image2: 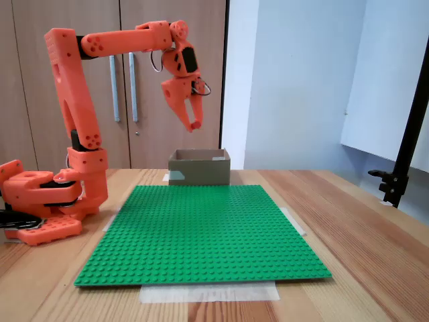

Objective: Pick the red lego block and put it in the box.

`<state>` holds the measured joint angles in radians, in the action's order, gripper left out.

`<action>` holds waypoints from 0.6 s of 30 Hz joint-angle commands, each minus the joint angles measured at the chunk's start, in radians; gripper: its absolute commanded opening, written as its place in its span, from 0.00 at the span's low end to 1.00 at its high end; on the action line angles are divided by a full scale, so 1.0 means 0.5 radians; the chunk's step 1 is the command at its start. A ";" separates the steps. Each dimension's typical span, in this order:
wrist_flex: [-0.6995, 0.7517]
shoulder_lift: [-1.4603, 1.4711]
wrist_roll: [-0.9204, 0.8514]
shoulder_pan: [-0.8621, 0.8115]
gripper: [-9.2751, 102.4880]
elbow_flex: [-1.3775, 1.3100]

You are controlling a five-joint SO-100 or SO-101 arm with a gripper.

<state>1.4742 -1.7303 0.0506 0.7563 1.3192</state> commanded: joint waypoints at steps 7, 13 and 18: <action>-0.021 0.202 0.000 0.031 0.08 -0.307; -0.021 0.405 -0.021 0.052 0.10 -0.497; -0.015 0.574 -0.003 0.086 0.11 -0.638</action>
<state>1.4726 -1.4542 0.0460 0.7885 1.0707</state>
